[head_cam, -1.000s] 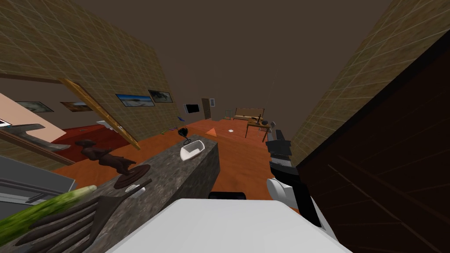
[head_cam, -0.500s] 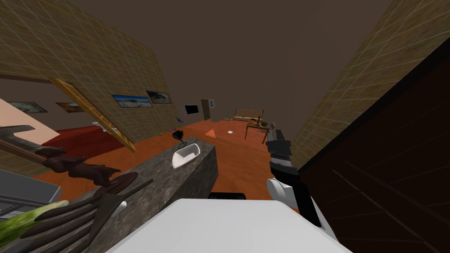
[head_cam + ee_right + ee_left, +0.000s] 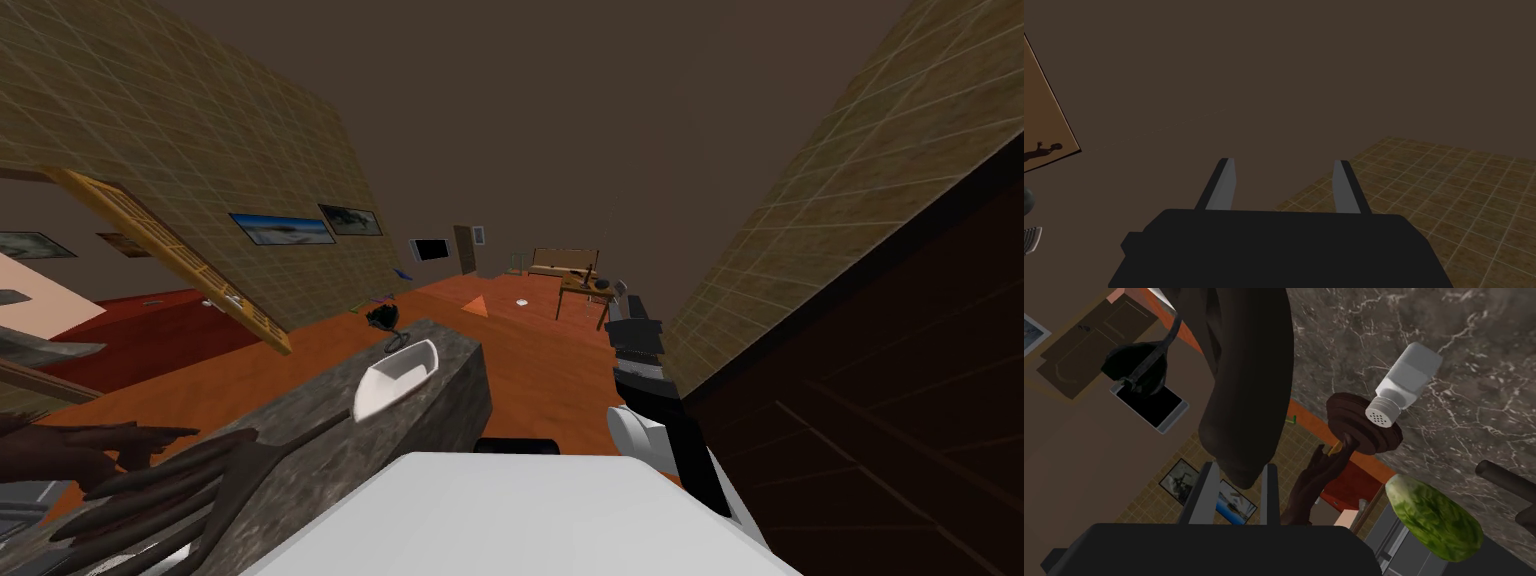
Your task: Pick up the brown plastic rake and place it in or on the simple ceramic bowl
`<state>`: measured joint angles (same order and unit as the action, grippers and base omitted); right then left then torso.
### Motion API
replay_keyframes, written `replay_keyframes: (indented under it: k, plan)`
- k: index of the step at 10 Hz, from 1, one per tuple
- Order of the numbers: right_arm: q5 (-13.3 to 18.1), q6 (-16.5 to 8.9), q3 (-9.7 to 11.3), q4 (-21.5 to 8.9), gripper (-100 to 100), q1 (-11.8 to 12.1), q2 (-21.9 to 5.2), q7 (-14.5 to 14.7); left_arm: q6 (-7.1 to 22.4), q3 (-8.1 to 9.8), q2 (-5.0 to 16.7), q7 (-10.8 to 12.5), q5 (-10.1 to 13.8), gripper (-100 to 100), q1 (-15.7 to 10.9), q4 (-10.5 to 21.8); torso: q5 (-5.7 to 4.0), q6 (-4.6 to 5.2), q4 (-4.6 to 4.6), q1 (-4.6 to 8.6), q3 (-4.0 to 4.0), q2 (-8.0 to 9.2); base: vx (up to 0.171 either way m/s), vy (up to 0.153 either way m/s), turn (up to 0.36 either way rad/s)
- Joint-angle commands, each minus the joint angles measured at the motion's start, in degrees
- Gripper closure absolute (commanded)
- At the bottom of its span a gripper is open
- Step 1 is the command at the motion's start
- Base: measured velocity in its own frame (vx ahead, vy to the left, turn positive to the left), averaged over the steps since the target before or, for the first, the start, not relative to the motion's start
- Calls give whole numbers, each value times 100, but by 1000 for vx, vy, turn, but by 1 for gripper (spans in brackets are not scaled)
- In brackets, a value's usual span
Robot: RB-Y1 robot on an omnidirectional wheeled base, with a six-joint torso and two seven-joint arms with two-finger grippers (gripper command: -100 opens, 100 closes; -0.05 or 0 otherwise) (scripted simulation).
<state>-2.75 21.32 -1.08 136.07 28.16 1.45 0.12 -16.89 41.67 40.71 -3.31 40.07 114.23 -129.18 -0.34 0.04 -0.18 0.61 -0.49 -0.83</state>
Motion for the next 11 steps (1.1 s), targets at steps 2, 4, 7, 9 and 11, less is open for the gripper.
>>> replay_keyframes:
  k: [2, 4, 7, 9, 11]
  plan:
    - [0, 0, 0, 0, 0, 0, 0, 0, 109, 8, -20, 91, 356, 100, 157, -169, 0, 0, -2, 0, -5, -9, 211, -55, -17]
    - [0, 0, 0, 0, 0, 0, 0, 0, 187, 6, -41, 150, 619, 100, 285, -296, 0, 0, -3, -4, -9, -15, 200, -32, -18]
    - [0, 0, 0, 0, 0, 0, 0, 0, 297, -5, -76, 228, 968, 100, 447, -460, -3, -3, -1, 7, -5, -8, 196, -60, -14]
    - [0, 0, 0, 0, 0, 0, 0, 0, 373, -19, -104, 280, 1203, 100, 547, -571, -4, -4, 1, 0, 2, 4, 167, -47, -4]
    - [0, 0, 0, 0, 0, -1, 0, 0, 352, -21, -98, 259, 1131, -100, 511, -548, -6, -9, 10, -4, 26, 47, 28, -21, 10]
